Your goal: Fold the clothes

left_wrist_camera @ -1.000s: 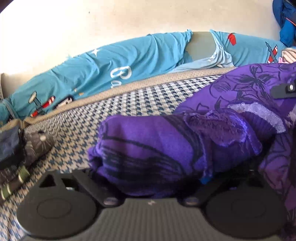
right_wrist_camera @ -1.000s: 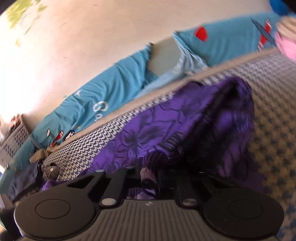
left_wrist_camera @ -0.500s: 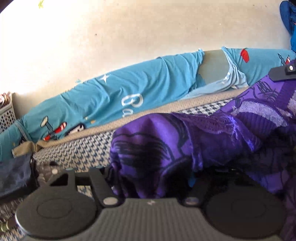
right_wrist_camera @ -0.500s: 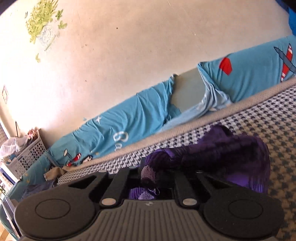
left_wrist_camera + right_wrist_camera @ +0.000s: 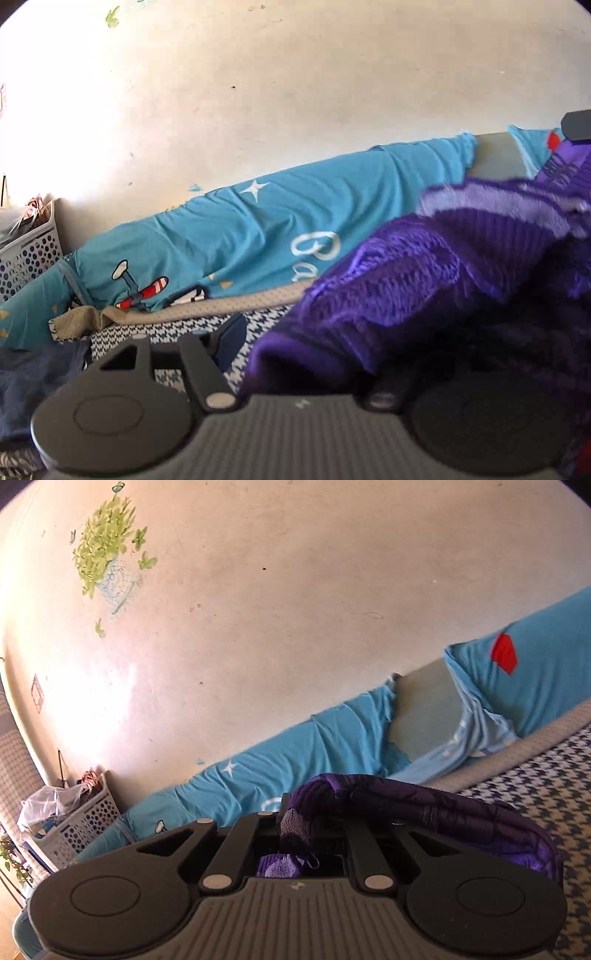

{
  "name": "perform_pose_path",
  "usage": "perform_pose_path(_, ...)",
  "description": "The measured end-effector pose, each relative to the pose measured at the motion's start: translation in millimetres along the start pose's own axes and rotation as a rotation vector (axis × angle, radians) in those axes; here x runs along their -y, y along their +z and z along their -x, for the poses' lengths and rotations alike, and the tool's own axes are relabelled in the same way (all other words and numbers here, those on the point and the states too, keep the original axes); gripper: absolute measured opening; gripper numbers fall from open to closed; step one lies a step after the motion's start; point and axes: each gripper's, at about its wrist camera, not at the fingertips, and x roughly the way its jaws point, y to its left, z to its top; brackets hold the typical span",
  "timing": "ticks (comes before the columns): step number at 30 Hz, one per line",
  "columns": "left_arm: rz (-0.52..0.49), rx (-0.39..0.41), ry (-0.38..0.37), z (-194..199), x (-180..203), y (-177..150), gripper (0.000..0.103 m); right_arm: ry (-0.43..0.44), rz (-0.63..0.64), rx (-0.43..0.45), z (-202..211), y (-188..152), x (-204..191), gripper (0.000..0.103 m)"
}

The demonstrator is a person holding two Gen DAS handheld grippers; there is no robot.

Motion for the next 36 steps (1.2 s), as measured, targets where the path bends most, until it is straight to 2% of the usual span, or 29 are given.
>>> perform_pose_path(10, 0.071, 0.014, 0.065, -46.7, -13.0, 23.0, 0.068, 0.038, -0.005, 0.023, -48.1, 16.0, -5.4, 0.009)
perform_pose_path(13, 0.069, -0.019, 0.075, -71.8, -12.5, 24.7, 0.075, 0.023, -0.011, 0.025, -65.9, 16.3, -3.6, 0.009)
perform_pose_path(15, 0.055, -0.064, 0.073, -93.5, -9.6, 23.7, 0.083, -0.004, 0.001, 0.007, -81.2, 12.9, -1.1, 0.009)
perform_pose_path(16, 0.044, -0.105, 0.066, -106.1, -9.7, 22.5, 0.093, -0.019, 0.004, -0.007, -89.3, 10.2, 1.5, 0.01)
perform_pose_path(18, 0.037, -0.184, 0.042, -124.9, -10.8, 20.5, 0.099, -0.052, -0.006, -0.043, -103.0, 5.0, 8.3, 0.015)
perform_pose_path(19, 0.064, -0.198, 0.034, -126.5, -13.4, 20.6, 0.103, -0.063, -0.012, -0.06, -108.6, 2.7, 11.7, 0.02)
perform_pose_path(21, 0.118, -0.226, 0.02, -129.5, -18.5, 20.6, 0.103, -0.065, -0.024, -0.087, -113.6, -0.3, 18.0, 0.029)
perform_pose_path(25, 0.171, -0.251, 0.002, -125.9, -25.1, 19.4, 0.103, -0.046, -0.05, -0.094, -107.3, 2.8, 29.0, 0.043)
perform_pose_path(28, 0.187, -0.258, 0.016, -121.6, -27.8, 17.9, 0.103, -0.023, -0.093, -0.084, -94.8, 7.9, 35.8, 0.049)
perform_pose_path(30, 0.221, -0.272, -0.014, -120.6, -33.0, 19.6, 0.103, -0.016, -0.092, -0.08, -85.5, 11.5, 37.0, 0.052)
perform_pose_path(33, 0.276, -0.288, -0.113, -115.2, -38.0, 24.1, 0.103, -0.033, -0.064, -0.079, -74.4, 15.7, 36.1, 0.059)
perform_pose_path(36, 0.266, -0.264, -0.128, -102.6, -35.8, 29.3, 0.103, -0.056, -0.042, -0.079, -63.6, 20.1, 36.9, 0.06)
